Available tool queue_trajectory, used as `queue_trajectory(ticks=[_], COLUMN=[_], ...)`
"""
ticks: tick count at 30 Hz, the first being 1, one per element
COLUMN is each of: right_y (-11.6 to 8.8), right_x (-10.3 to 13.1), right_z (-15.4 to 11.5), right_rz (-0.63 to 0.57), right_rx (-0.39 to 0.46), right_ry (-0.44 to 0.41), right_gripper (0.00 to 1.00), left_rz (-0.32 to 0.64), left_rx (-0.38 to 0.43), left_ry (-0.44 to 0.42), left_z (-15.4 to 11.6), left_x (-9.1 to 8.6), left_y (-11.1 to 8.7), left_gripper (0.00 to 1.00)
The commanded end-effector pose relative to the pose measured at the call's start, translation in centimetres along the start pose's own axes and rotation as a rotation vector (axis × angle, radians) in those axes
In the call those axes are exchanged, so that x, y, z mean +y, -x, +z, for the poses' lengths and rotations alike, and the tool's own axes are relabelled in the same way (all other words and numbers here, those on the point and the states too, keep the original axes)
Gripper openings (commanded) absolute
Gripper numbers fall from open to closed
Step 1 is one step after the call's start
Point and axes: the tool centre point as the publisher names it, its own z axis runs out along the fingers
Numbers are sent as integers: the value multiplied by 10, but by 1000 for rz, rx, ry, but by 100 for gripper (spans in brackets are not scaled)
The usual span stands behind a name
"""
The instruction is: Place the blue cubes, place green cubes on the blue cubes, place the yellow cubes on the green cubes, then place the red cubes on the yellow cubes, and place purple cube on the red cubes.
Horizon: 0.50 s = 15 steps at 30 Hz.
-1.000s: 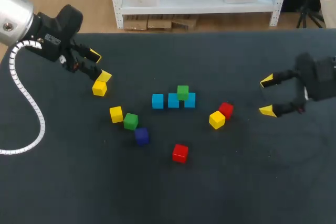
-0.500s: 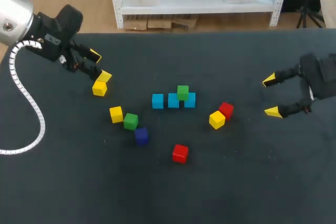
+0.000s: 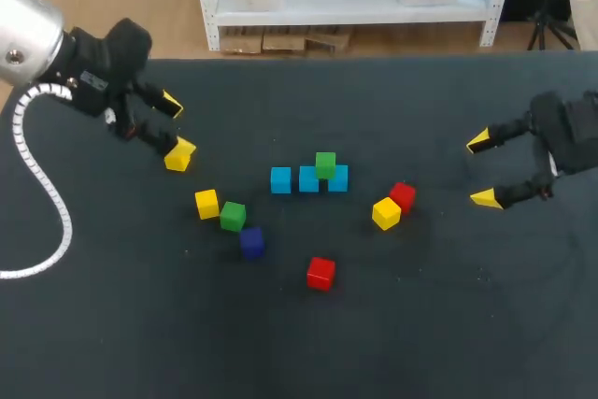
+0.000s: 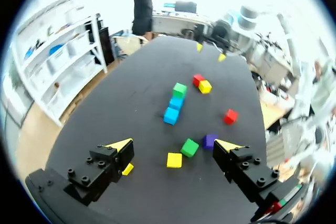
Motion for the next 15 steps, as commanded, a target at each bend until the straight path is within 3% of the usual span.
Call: queue_trajectory(ticks=[1,9,15], right_y=[0,0,0], right_x=[0,0,0], right_z=[0,0,0], right_rz=[0,0,0], right_rx=[-1,-1,-1], right_ry=[-1,-1,-1], right_gripper=[100,100,100], left_rz=[172,437,545], left_rx=[122,319,442], left_ry=[-28,-135,-190], left_z=[6,34,63], left_x=[-7,-22,-36], left_y=[0,-1,-9], left_gripper=[100,100,100])
